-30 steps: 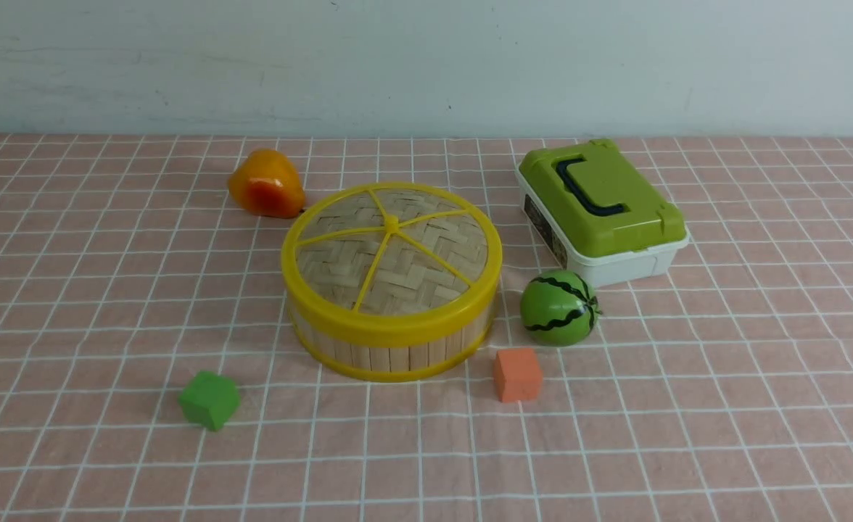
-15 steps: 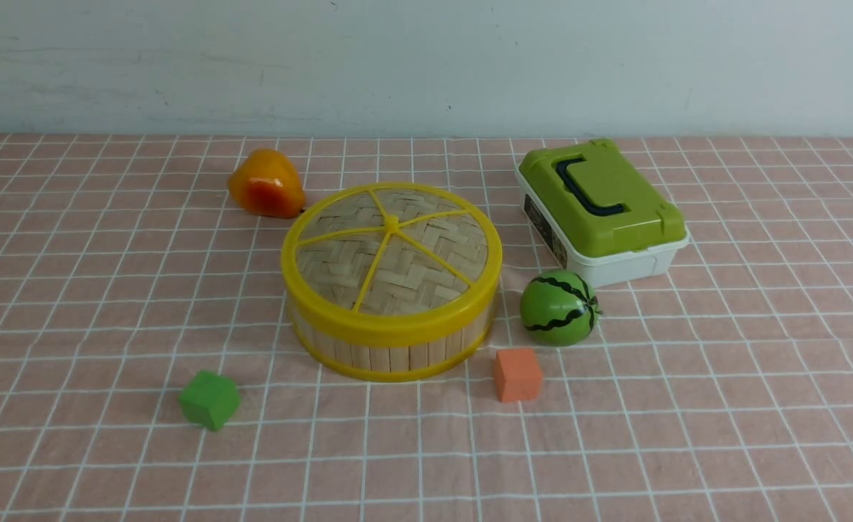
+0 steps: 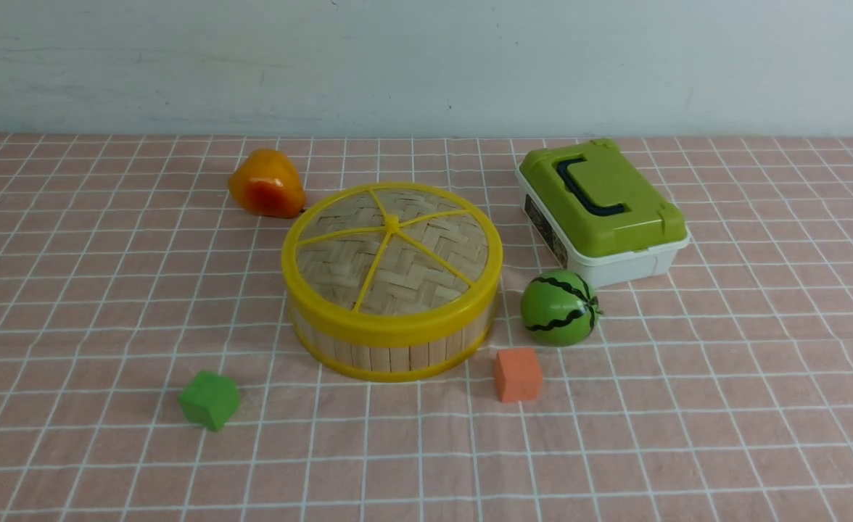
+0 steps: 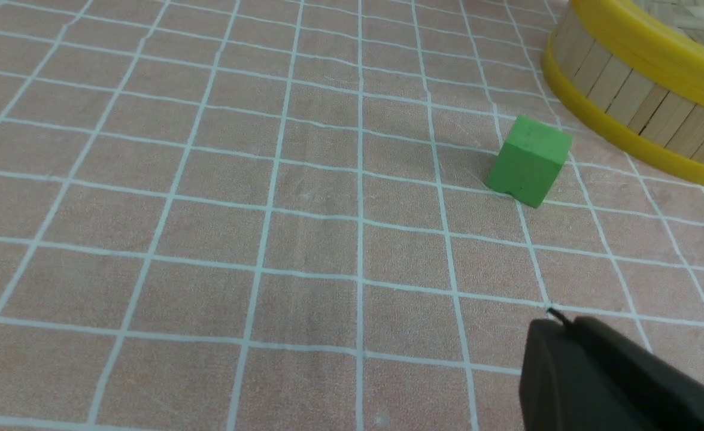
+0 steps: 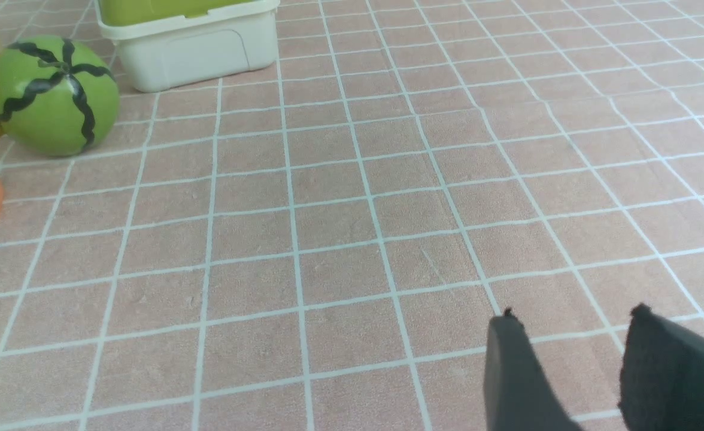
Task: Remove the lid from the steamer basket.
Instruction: Use the left arm to lift the lid of the steamer
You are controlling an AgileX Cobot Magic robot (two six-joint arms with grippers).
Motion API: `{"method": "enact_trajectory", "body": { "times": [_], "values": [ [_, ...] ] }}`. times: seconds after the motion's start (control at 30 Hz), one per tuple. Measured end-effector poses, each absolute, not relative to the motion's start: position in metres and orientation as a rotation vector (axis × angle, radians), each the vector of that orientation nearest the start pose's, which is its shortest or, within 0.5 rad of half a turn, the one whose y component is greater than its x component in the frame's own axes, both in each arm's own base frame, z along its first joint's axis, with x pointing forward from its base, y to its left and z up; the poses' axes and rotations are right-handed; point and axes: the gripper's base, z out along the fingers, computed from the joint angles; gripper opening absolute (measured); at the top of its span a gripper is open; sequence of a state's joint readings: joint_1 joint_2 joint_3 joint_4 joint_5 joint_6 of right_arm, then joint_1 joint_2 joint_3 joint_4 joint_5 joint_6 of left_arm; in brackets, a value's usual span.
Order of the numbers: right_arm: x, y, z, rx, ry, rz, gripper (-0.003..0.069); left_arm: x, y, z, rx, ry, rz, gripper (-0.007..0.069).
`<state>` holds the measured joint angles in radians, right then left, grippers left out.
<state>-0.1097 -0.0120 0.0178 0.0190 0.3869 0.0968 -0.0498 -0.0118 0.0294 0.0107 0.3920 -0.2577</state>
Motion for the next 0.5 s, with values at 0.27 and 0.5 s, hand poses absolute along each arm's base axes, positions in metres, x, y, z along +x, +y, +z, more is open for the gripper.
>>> {"method": "enact_trajectory", "body": {
  "times": [0.27, 0.5],
  "values": [
    [0.052, -0.005, 0.173, 0.205, 1.865, 0.010, 0.0241, 0.052, -0.002, 0.170, -0.189, 1.879, -0.200, 0.0019],
    [0.052, -0.005, 0.173, 0.205, 1.865, 0.010, 0.0241, 0.057, -0.003, 0.204, -0.147, 1.489, -0.240, 0.0021]
  ]
}}
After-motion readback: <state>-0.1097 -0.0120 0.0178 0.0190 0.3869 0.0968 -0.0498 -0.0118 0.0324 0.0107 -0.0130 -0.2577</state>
